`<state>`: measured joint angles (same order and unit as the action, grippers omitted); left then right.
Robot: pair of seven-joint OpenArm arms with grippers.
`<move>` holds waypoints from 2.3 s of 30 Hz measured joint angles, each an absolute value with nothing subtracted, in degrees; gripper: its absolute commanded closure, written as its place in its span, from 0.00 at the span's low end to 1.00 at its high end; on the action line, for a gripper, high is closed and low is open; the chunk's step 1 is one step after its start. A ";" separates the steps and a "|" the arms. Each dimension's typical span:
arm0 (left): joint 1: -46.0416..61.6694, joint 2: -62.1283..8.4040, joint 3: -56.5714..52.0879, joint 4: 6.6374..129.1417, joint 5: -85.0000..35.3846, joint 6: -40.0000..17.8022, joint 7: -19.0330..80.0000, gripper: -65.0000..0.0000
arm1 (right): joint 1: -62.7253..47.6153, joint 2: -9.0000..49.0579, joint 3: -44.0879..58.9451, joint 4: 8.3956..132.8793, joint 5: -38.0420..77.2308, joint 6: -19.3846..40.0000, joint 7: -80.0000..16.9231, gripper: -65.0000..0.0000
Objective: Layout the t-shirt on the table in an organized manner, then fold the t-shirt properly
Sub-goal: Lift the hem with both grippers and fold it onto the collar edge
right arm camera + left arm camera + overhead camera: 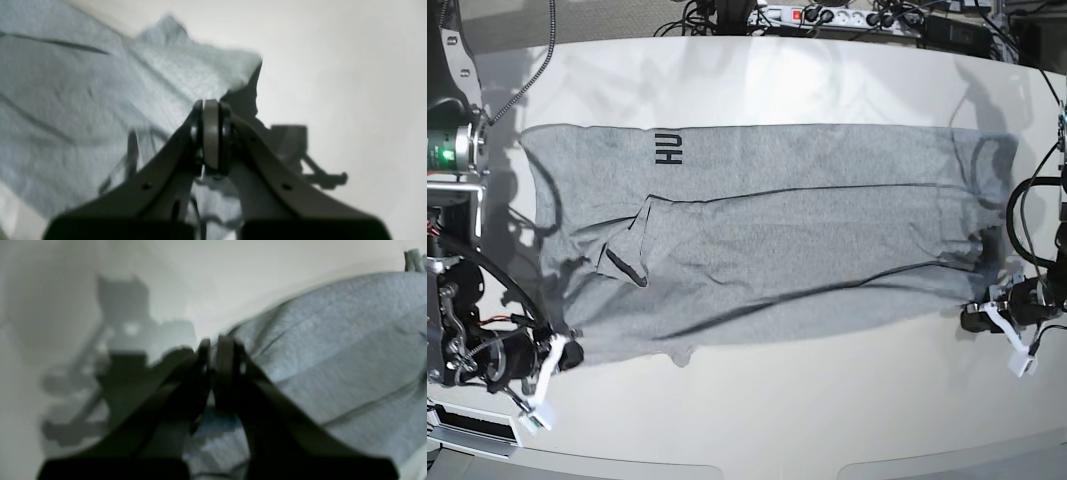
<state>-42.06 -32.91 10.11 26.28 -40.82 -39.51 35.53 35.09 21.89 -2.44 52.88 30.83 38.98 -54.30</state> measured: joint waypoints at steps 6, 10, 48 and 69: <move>-42.28 -33.54 10.11 26.30 -44.56 -39.51 44.34 1.00 | 32.62 25.45 -2.46 52.88 40.23 39.90 -61.17 1.00; -42.09 -35.20 10.15 26.30 -53.60 -39.51 48.01 1.00 | 32.12 27.79 -2.48 53.01 42.52 39.90 -62.04 1.00; -38.00 -41.67 10.11 26.63 -70.02 -39.53 60.60 1.00 | 29.85 29.36 -2.55 54.85 57.60 39.90 -74.41 1.00; -30.63 -41.32 10.11 26.70 -75.42 -39.53 63.40 1.00 | 23.00 29.34 -2.55 55.02 57.52 39.90 -74.39 0.98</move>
<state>-30.63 -41.32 10.11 26.70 -75.42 -39.53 63.40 23.00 29.34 -2.55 55.02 57.52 39.90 -74.39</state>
